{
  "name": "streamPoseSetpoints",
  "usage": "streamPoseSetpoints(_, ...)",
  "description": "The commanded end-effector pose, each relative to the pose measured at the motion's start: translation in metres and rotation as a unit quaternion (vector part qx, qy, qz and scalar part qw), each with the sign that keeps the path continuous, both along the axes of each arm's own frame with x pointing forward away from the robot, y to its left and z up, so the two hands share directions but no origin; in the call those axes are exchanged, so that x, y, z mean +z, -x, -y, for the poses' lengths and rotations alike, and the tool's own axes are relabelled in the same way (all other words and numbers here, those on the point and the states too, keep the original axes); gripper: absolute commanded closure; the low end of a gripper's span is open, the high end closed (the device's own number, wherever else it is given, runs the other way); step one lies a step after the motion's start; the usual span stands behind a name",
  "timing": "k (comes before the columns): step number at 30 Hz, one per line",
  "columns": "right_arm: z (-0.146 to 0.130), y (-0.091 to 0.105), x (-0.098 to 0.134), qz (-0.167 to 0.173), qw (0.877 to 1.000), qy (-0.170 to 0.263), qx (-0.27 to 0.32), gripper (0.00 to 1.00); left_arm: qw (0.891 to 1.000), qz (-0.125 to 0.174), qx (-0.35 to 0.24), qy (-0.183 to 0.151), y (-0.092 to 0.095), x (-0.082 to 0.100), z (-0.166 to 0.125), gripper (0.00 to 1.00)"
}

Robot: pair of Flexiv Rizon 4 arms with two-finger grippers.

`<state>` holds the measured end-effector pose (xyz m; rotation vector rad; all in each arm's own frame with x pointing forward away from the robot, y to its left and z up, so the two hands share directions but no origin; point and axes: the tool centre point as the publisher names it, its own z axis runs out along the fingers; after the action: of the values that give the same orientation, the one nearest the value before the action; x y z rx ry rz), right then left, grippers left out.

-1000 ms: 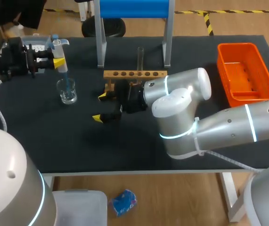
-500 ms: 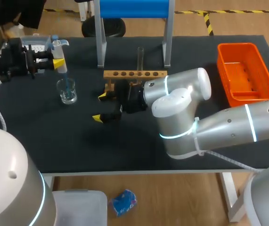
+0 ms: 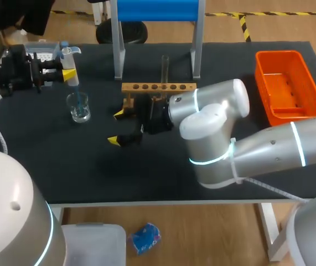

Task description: Invert the test tube, pick up the pipette, mount the tip to pipette, aspirate from beaker and dispense into the tube, eject the tip, return the pipette, and cap with the stopper.

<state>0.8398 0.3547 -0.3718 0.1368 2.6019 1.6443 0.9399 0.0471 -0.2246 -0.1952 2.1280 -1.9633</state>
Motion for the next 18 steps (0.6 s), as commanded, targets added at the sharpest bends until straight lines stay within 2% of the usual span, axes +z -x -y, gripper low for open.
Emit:
streamPoseSetpoints(1, 0.032, 0.016, 0.034, -0.002, 1.000, 0.020, 0.013, 0.00, 1.000, 0.001, 0.001, 0.000, 0.000, 0.000, 0.000, 1.00)
streamPoseSetpoints(9, 0.052, 0.027, 0.071, -0.012, 0.999, 0.031, 0.043, 0.00, 1.000, 0.001, 0.001, 0.000, 0.000, 0.000, 0.000, 1.00)
streamPoseSetpoints(14, 0.059, 0.024, 0.095, -0.022, 0.997, 0.032, 0.067, 0.00, 1.000, 0.001, 0.001, 0.000, 0.000, 0.000, 0.000, 1.00)
streamPoseSetpoints(18, 0.064, 0.012, 0.113, -0.024, 0.995, 0.039, 0.085, 0.00, 1.000, 0.001, 0.001, 0.000, 0.000, 0.000, 0.000, 1.00)
